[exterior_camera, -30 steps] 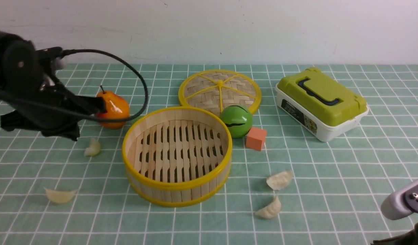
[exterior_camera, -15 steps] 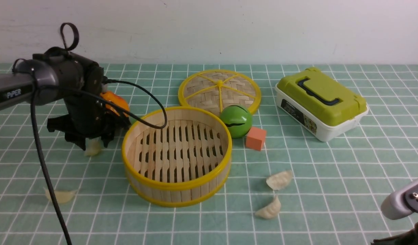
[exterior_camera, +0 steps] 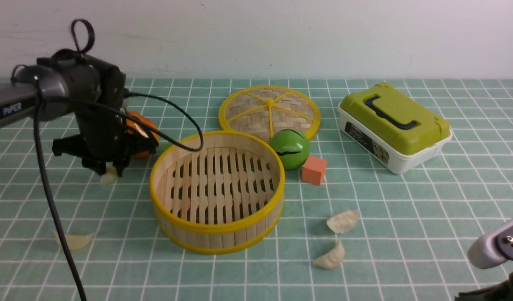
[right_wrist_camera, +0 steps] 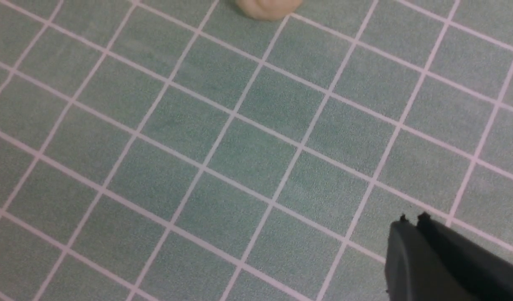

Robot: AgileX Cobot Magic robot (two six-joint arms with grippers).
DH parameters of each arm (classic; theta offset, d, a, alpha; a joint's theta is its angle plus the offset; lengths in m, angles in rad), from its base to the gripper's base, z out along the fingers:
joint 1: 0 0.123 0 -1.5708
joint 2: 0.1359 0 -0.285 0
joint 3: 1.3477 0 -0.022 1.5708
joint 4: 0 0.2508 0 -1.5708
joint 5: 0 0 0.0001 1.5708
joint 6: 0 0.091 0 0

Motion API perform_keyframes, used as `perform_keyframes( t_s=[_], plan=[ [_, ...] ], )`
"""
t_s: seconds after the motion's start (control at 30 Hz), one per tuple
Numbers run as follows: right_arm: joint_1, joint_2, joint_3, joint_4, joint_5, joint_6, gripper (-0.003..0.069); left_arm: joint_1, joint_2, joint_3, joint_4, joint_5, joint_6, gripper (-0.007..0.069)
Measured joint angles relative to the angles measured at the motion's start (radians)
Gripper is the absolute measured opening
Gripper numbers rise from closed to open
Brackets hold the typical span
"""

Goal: Put the dumplings into the steamer on the table with the blue tablecloth.
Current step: 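Place the dumpling into the bamboo steamer basket with the left gripper, then reach for and grasp a dumpling on the table with the left gripper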

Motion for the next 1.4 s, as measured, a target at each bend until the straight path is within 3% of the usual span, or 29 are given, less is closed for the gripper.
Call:
perform_keyframes(
  t_s=[0.13,0.27,0.4,0.53,0.77,1.0,1.23,1.4],
  plan=[
    [0.000,0.000,0.000,0.000,-0.002,0.000,0.0028,0.000,-0.119,-0.001,-0.057,-0.016,0.043,0.0185],
    [0.000,0.000,0.000,0.000,-0.025,0.000,0.0033,-0.016,-0.204,-0.001,-0.231,-0.015,0.158,0.0185],
    [0.000,0.000,0.000,0.000,-0.039,0.000,0.0036,-0.088,-0.204,-0.001,-0.381,-0.026,0.298,0.0185],
    [0.000,0.000,0.000,0.000,-0.038,0.000,0.0041,-0.151,-0.124,-0.001,-0.429,-0.103,0.346,0.0185],
    [0.000,0.000,0.000,0.000,-0.016,-0.004,0.0051,-0.160,0.004,0.002,-0.408,-0.135,0.307,0.0195],
    [0.000,0.000,0.000,0.003,-0.015,-0.004,0.0059,-0.160,0.006,0.002,-0.406,-0.129,0.283,0.0362],
    [0.000,0.000,0.000,0.010,-0.015,-0.004,0.0061,-0.160,-0.271,0.039,-0.303,-0.015,0.236,0.0379],
    [0.000,0.000,0.000,0.051,-0.023,-0.004,0.0062,-0.160,-0.545,0.335,-0.108,-0.105,0.040,0.0351]
  ],
)
